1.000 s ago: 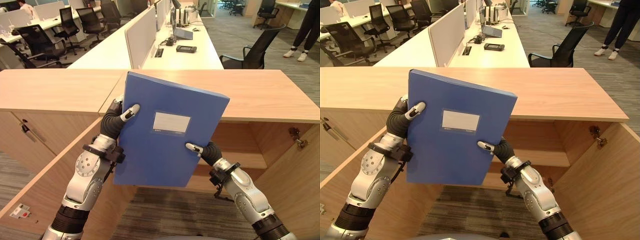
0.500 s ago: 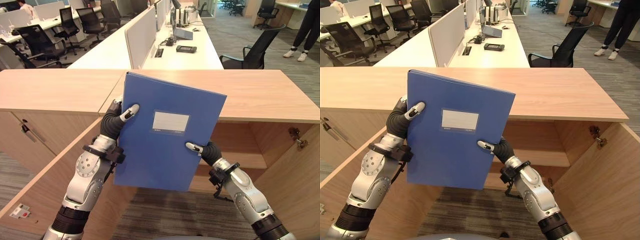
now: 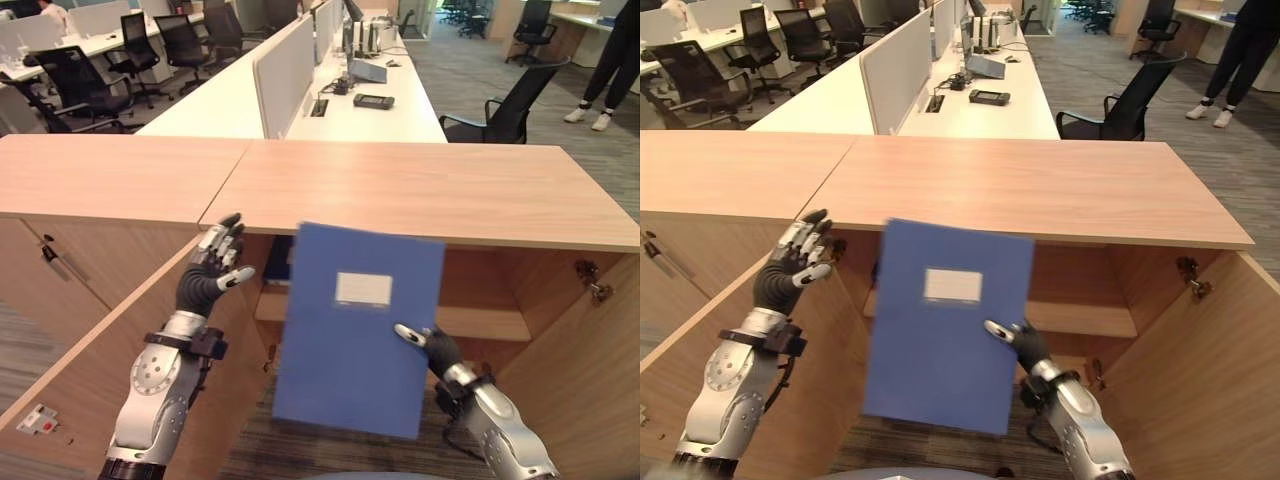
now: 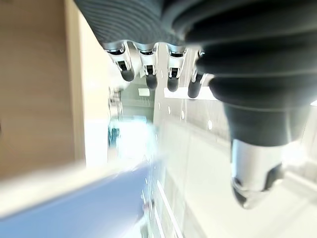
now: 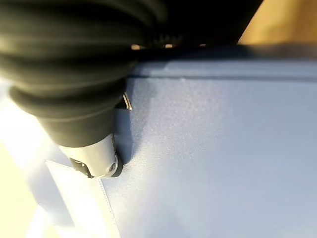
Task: Put the empty folder in the office cabinet
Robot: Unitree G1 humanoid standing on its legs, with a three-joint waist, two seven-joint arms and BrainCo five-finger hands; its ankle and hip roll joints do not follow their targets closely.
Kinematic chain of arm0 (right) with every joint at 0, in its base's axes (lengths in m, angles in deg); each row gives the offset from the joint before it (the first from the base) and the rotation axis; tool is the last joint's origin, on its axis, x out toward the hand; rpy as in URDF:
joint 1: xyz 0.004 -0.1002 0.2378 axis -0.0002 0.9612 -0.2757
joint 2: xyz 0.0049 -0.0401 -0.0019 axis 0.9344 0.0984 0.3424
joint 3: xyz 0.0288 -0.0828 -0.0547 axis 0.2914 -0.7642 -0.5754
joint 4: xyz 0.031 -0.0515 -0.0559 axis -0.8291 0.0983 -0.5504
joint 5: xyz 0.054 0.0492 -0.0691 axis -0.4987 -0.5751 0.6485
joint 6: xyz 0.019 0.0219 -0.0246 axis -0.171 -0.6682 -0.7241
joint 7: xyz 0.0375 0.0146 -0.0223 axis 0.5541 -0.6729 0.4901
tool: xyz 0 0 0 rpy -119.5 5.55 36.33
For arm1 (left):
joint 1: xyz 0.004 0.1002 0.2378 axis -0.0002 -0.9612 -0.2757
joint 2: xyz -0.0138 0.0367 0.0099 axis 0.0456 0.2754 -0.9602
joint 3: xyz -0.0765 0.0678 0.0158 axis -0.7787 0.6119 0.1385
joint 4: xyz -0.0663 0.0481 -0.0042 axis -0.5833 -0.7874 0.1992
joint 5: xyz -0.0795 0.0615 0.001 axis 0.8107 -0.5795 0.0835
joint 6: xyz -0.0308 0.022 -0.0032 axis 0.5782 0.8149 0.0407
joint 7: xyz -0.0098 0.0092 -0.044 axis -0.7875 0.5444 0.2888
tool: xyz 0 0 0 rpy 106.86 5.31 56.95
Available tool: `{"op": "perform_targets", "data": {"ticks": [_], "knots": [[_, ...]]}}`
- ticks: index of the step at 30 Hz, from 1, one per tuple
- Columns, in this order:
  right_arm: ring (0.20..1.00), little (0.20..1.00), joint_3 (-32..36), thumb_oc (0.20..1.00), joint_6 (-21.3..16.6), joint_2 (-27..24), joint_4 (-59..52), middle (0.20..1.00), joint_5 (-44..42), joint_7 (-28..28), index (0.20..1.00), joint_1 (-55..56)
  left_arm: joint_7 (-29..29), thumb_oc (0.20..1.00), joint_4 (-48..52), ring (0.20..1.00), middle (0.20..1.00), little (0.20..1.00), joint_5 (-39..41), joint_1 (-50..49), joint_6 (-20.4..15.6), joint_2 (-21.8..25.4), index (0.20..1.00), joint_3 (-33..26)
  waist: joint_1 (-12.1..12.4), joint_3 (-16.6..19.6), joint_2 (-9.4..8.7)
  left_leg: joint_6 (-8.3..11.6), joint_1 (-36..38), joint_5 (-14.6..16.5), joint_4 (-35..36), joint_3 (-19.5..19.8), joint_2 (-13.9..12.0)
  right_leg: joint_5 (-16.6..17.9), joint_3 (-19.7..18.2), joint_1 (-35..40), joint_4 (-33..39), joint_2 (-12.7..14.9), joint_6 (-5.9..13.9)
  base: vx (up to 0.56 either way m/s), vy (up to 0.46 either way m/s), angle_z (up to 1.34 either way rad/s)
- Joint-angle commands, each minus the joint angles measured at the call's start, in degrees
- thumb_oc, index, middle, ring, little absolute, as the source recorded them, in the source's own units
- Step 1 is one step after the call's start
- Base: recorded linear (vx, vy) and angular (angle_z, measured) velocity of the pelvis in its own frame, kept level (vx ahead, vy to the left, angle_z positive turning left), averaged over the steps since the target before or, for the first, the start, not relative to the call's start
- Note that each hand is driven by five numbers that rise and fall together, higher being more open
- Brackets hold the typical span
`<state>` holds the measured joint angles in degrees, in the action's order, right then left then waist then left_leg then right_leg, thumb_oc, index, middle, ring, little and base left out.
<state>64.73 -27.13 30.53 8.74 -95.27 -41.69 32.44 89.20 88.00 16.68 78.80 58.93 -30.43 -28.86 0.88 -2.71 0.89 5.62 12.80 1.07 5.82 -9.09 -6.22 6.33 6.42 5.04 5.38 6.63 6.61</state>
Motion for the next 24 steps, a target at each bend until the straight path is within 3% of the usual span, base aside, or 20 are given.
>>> {"op": "perform_targets", "data": {"ticks": [1, 13, 24], "knots": [[0.2, 0.2, 3.48, 0.2, -2.44, 2.55, -1.01, 0.2, -1.86, -0.13, 0.2, -2.9, 0.59, 1.0, -2.38, 1.0, 1.0, 1.0, -3.62, 1.87, -3.11, 1.5, 1.0, -3.32, -0.01, -1.29, -1.44, -1.14, -0.35, 2.18, -0.82, 3.27, 1.72, -7.76, -0.75, 4.27, -3.12, 0.68, 2.13, 0.01, 0.0, 0.03], [0.2, 0.2, 5.31, 0.2, -2.26, 5.56, 9.22, 0.2, -3.92, -0.3, 0.2, -1.35, 6.95, 1.0, -16.51, 1.0, 1.0, 1.0, -5.6, -3.52, -0.12, 0.36, 1.0, 0.08, -0.05, -1.77, -0.81, -1.14, -0.07, 2.42, -0.82, 3.73, 1.6, -8.4, -0.75, 4.98, -2.9, 0.54, 2.11, 0.0, -0.002, 0.01], [0.2, 0.2, 9.1, 0.2, -6.72, 9.84, 17.29, 0.2, -14.49, 7.65, 0.2, -8.58, 4.44, 1.0, -35.82, 1.0, 1.0, 1.0, -9.25, -3.86, 1.24, -3.47, 1.0, 6.74, 0.78, -2.31, 0.74, -0.89, -1.19, 1.41, -0.82, 4.58, 1.39, -8.4, -0.06, 4.52, -2.36, 0.04, 1.9, -0.01, -0.03, 0.06]]}}
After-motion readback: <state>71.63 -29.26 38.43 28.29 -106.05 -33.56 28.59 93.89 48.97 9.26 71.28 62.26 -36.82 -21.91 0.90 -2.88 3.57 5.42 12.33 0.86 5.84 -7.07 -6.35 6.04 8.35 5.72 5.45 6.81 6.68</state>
